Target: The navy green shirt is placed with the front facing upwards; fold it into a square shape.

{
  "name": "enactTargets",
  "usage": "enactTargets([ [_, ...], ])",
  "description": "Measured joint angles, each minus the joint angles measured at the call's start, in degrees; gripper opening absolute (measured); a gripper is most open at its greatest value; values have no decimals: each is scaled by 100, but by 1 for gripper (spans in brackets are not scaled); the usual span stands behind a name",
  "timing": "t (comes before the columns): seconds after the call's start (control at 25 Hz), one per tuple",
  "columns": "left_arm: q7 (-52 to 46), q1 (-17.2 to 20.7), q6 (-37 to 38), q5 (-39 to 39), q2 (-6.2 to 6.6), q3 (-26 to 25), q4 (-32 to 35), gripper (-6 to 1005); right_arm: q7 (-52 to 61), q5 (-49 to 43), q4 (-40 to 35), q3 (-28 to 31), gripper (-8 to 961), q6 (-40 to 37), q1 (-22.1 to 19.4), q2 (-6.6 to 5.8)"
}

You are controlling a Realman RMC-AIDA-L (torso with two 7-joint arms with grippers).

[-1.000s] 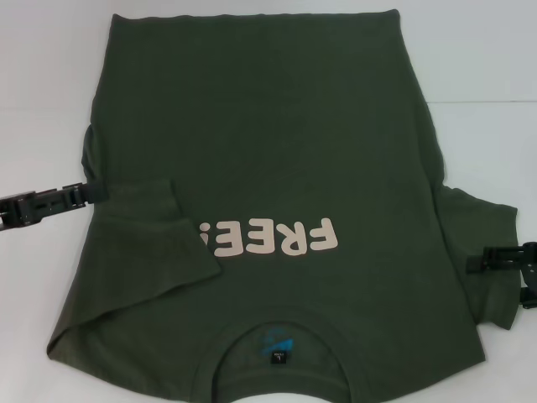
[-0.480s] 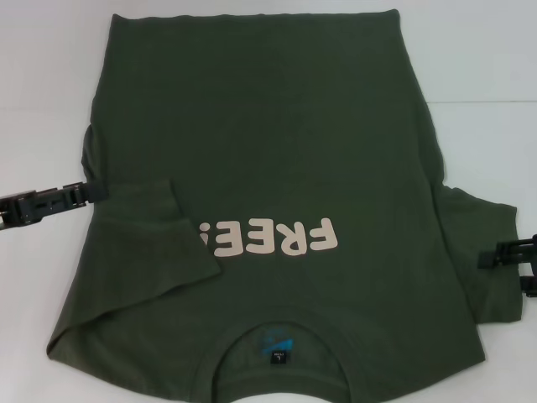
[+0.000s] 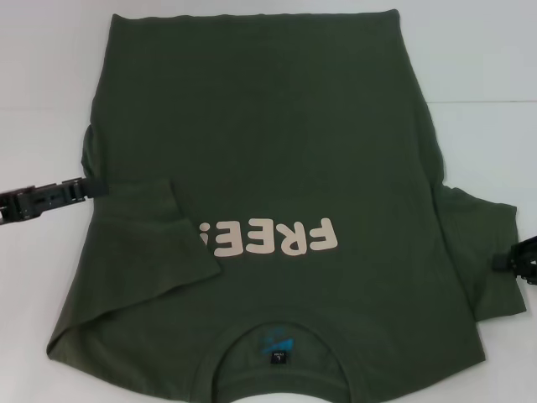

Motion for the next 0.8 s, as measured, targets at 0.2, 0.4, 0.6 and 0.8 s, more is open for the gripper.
enactTargets([
  [0.2, -7, -29, -25, 0, 1, -8, -4, 888, -116, 5, -7, 21, 222, -31, 1, -5],
  [0.4, -17, -45, -121, -4, 7, -6, -6, 888, -189, 9, -12, 25, 71, -78, 17, -8],
  [0.6, -24, -57, -150, -28, 15, -14, -6, 888, -226, 9, -12, 26, 35, -117, 34, -9],
  [0.8, -28, -66, -150, -40, 16, -28, -12, 888, -310, 17, -12, 75, 31, -138, 43, -27],
])
